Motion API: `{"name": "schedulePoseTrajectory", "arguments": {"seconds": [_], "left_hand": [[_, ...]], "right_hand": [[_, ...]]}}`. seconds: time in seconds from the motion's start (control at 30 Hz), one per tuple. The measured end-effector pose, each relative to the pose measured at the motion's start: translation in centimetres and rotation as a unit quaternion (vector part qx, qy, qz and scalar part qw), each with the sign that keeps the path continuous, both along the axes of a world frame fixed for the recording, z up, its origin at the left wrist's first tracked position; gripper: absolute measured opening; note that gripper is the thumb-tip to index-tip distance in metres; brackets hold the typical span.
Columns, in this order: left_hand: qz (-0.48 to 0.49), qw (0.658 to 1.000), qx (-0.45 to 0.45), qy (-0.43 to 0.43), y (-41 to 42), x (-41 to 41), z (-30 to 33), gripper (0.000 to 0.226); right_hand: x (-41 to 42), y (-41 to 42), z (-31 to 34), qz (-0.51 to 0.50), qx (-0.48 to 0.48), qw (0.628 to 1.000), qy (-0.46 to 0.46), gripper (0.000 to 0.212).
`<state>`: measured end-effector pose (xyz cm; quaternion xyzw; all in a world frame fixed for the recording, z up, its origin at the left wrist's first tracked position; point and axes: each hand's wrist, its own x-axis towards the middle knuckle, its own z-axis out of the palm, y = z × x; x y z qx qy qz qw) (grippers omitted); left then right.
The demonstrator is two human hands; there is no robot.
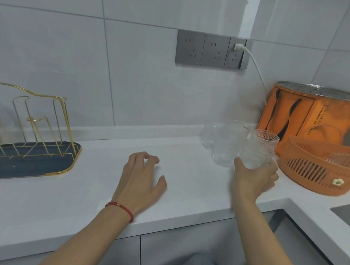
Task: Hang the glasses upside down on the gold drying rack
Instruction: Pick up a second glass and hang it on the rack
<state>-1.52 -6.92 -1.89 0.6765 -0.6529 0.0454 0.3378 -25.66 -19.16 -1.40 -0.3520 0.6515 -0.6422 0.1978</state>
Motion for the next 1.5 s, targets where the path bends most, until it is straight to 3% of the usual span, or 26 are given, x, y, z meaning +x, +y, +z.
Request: {"name": "schedulePoseTrajectory", "arguments": {"seconds": [0.07, 0.17, 0.23, 0.37, 0.47, 0.57, 0.63, 0.73, 0.8, 0.87, 0.93, 1.03, 1.13, 1.27, 1.37, 1.5], "left_hand": [[-0.001, 1.0, -0.003, 0.005, 0.1, 0.0, 0.0, 0.038], [-0.013, 1.0, -0.028, 0.001, 0.2, 0.1, 0.3, 0.03], [-0.027, 0.999, -0.043, 0.011, 0.4, 0.0, 0.6, 0.029], [-0.074, 0.989, -0.076, 0.101, 1.2, -0.1, 1.4, 0.045], [-0.085, 0.97, -0.085, 0.212, 2.3, -0.1, 2.1, 0.068], [-0.035, 0.947, -0.103, 0.304, 3.6, 0.9, 2.5, 0.075], [-0.012, 0.916, -0.105, 0.387, 4.6, 2.5, 2.8, 0.073], [-0.043, 0.836, -0.101, 0.538, 6.0, 5.0, 3.6, 0.059], [-0.051, 0.823, -0.098, 0.558, 6.8, 6.4, 4.2, 0.053], [-0.056, 0.832, -0.092, 0.544, 7.5, 8.1, 4.4, 0.054], [-0.037, 0.875, -0.097, 0.473, 8.6, 10.3, 4.6, 0.048], [0.12, 0.967, -0.083, 0.209, 10.3, 15.0, 3.8, 0.034], [0.241, 0.97, 0.031, 0.007, 11.3, 18.7, 1.9, 0.024], [0.228, 0.972, 0.049, -0.007, 11.1, 19.6, 0.5, 0.031], [0.227, 0.973, 0.039, -0.035, 10.7, 19.4, 0.4, 0.03], [0.235, 0.97, 0.049, -0.039, 10.6, 19.7, 0.2, 0.036]], "right_hand": [[0.4, 0.5, 0.5, -0.007, -0.016, 1.0, -0.013, 0.091], [0.8, 1.8, 1.1, 0.037, -0.118, 0.992, -0.022, 0.083], [1.1, 2.8, 1.2, 0.109, -0.158, 0.98, 0.045, 0.08], [3.4, 4.9, 1.1, 0.317, -0.188, 0.907, 0.202, 0.085], [6.6, 7.0, 1.1, 0.442, -0.199, 0.843, 0.234, 0.083], [9.9, 8.6, 1.4, 0.526, -0.186, 0.797, 0.232, 0.084], [11.6, 9.2, 1.6, 0.551, -0.177, 0.787, 0.215, 0.08], [13.6, 9.7, 2.3, 0.624, -0.089, 0.769, 0.102, 0.06], [15.2, 9.9, 2.8, 0.669, -0.049, 0.741, 0.028, 0.047], [16.8, 10.0, 3.5, 0.684, -0.05, 0.728, -0.017, 0.038], [17.9, 9.9, 4.4, 0.679, -0.06, 0.731, -0.036, 0.034], [19.2, 8.8, 6.3, 0.625, -0.077, 0.777, 0.009, 0.036], [21.1, 7.4, 9.9, 0.568, -0.154, 0.803, 0.093, 0.044], [26.2, 6.0, 15.6, 0.548, -0.219, 0.799, 0.114, 0.055], [31.2, 5.2, 19.0, 0.56, -0.218, 0.79, 0.123, 0.067], [37.7, 4.4, 21.3, 0.586, -0.207, 0.766, 0.163, 0.068]]}}
